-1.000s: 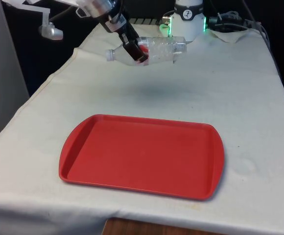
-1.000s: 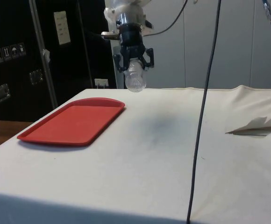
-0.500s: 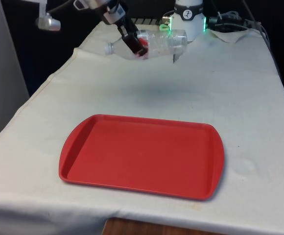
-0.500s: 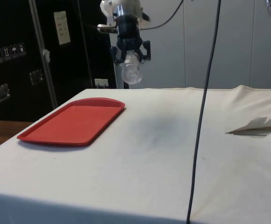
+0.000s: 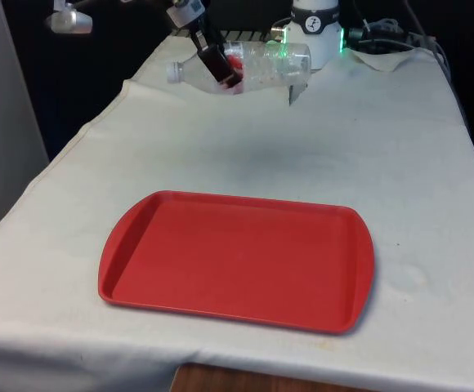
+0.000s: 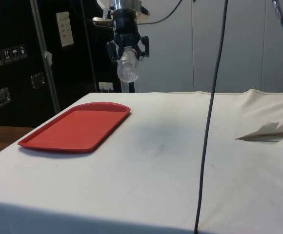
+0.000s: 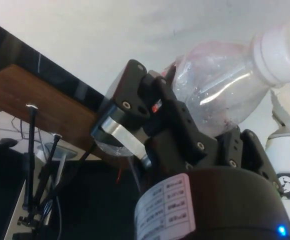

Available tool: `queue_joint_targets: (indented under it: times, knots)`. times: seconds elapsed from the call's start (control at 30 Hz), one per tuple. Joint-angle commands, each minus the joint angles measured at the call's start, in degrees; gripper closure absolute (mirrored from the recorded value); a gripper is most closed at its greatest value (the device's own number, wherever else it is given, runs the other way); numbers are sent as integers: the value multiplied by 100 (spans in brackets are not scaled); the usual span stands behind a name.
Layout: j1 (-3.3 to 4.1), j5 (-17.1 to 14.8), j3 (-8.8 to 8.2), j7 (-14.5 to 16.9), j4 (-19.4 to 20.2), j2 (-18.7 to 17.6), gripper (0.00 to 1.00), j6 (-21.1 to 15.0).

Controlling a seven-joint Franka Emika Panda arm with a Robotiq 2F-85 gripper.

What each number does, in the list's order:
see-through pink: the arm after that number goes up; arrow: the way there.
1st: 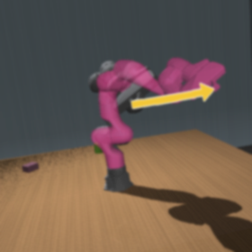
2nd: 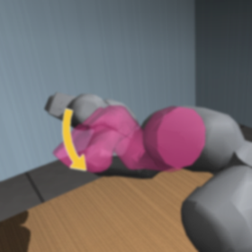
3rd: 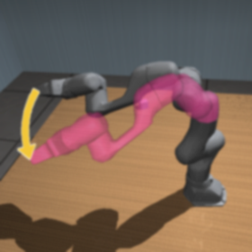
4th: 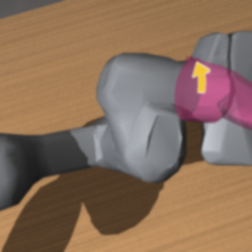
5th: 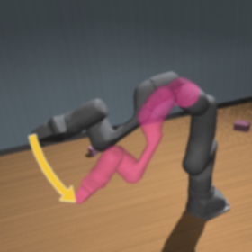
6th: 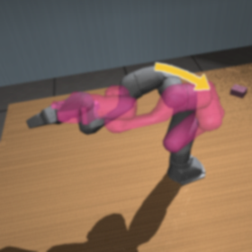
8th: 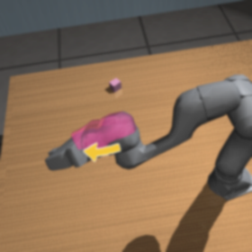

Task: Place the bottle upright on the tray.

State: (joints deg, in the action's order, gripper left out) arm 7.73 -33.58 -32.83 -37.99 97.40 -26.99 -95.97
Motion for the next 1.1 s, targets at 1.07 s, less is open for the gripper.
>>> queue_joint_targets:
  times: [1.07]
  knots:
    - [46, 665, -6, -1066, -1467, -808, 68, 0]
